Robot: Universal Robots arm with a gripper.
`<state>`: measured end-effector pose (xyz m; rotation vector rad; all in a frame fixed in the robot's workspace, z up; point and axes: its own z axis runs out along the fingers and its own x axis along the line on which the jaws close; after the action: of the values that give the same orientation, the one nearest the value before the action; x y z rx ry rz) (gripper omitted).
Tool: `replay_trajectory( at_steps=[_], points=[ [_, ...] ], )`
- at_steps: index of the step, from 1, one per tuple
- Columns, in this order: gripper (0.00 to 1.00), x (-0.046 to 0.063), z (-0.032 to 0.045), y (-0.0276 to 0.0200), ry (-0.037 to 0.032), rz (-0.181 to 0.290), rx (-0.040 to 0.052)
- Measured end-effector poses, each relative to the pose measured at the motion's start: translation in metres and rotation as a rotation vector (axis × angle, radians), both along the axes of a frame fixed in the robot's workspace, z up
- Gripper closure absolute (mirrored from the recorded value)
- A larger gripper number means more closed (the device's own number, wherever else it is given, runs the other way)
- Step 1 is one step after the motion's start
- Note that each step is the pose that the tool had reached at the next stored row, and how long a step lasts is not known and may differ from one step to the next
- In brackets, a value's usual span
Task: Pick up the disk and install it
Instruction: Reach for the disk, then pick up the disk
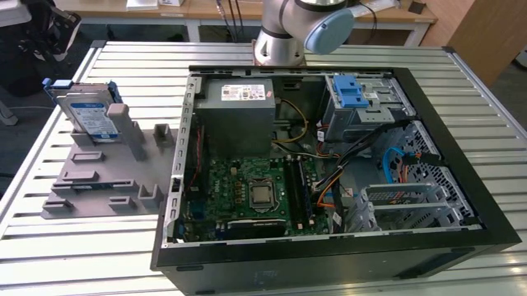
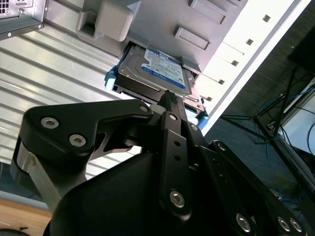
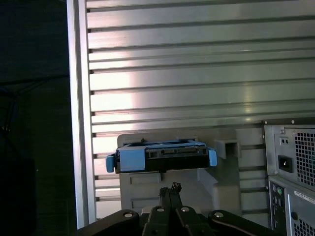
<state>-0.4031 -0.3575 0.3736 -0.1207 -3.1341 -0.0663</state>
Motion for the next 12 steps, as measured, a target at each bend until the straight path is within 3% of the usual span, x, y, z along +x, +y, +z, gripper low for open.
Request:
replay_trajectory(
  at_steps=[12],
  points=[
    [0.89,-0.004,-0.0007,0.0003,0.0002,0.0,0.0]
  ],
)
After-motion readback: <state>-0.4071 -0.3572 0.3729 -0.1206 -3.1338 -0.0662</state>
